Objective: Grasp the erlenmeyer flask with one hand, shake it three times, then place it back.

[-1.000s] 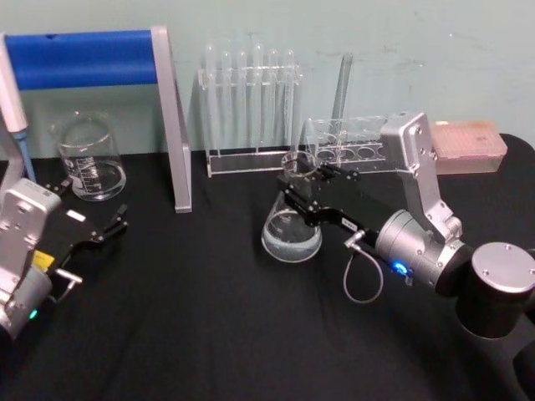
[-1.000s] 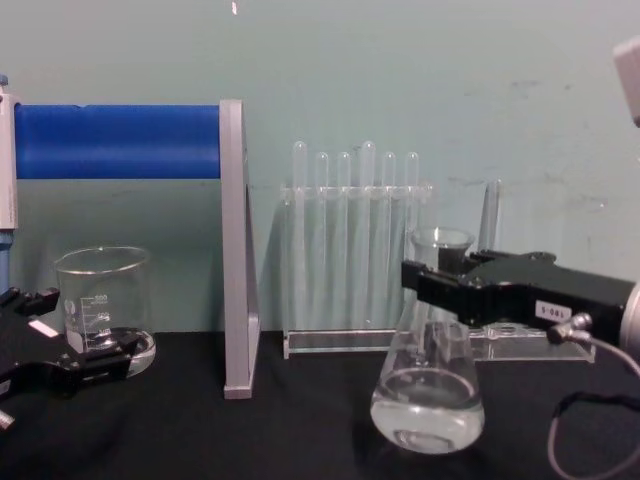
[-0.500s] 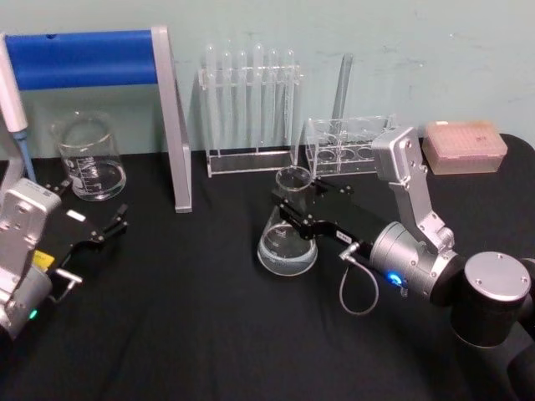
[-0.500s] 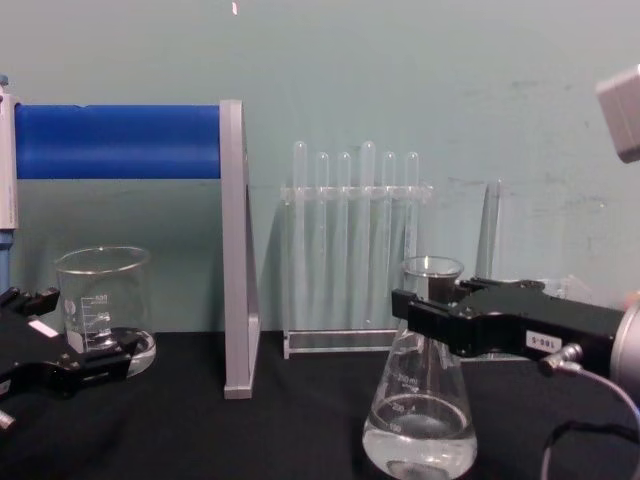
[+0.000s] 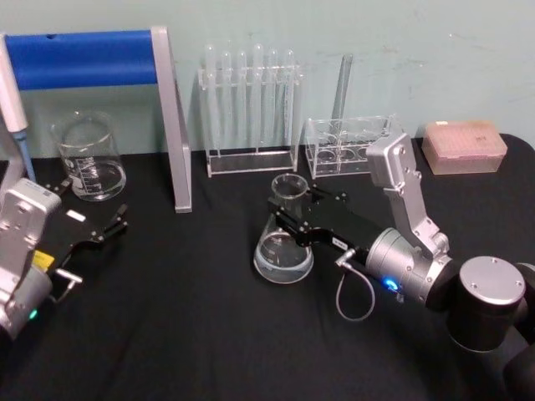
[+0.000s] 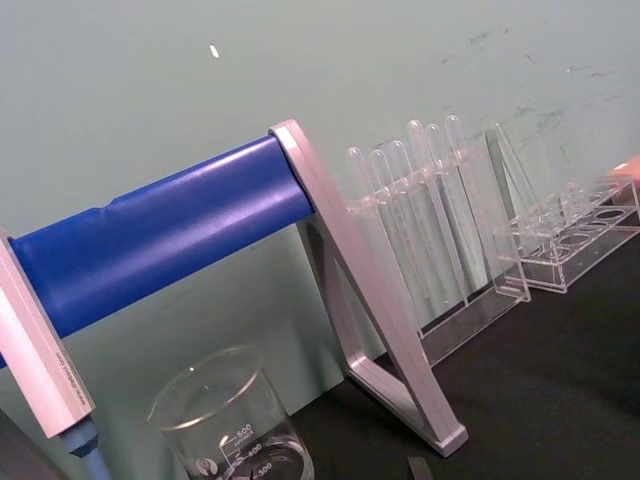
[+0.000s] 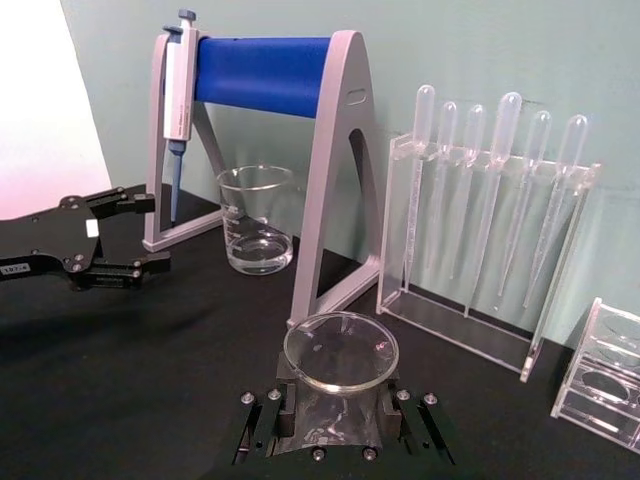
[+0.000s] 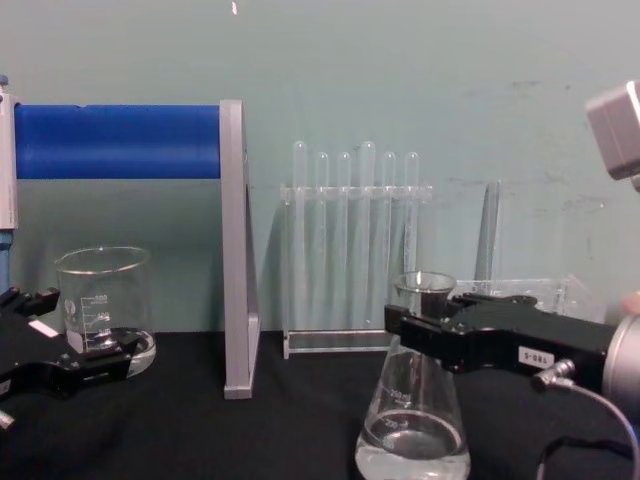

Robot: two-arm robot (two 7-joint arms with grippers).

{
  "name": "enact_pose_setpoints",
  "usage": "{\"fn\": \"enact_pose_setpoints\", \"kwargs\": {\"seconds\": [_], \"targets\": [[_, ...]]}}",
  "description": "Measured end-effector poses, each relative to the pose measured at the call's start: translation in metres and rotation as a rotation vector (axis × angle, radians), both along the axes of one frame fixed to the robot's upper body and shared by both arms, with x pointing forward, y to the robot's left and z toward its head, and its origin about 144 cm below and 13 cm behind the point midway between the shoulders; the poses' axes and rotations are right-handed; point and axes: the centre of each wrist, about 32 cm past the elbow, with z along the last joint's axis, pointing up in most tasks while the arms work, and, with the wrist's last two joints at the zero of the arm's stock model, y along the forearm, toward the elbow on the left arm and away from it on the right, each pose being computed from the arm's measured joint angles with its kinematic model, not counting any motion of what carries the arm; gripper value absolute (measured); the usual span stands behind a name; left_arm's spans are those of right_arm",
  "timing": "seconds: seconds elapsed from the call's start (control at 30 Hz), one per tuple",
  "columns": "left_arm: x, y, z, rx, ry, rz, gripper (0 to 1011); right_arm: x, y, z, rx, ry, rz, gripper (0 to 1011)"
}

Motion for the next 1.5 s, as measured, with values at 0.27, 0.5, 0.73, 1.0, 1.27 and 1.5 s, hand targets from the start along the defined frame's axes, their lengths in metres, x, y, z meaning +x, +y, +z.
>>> {"fn": "enact_pose_setpoints", "kwargs": {"seconds": [0.27,0.5,0.73,1.0,1.27,1.5], "targets": [[0.0000,0.0000,0.0000,0.000,0.000,0.000,1001,-0.0012,0.0014,-0.0026,-0.002,0.013,0.006,456],[0.0000,0.0000,0.0000,0.000,0.000,0.000,1001,-0.0021,0.0023,-0.0046,-0.005,0.022,0.011,456],[0.0000,0.0000,0.0000,0.000,0.000,0.000,1001,-0.0027,0.0030,-0.0056,-0.007,0.027,0.014,456],[0.0000,0.0000,0.0000,0.000,0.000,0.000,1001,-0.0026,0.0034,-0.0059,-0.009,0.028,0.016,456],[0.0000,0.0000,0.0000,0.000,0.000,0.000,1001,-0.0031,0.0035,-0.0059,-0.016,0.028,0.017,456],[0.0000,0.0000,0.0000,0.000,0.000,0.000,1001,-0.0031,0.0035,-0.0060,-0.016,0.028,0.017,456]]}}
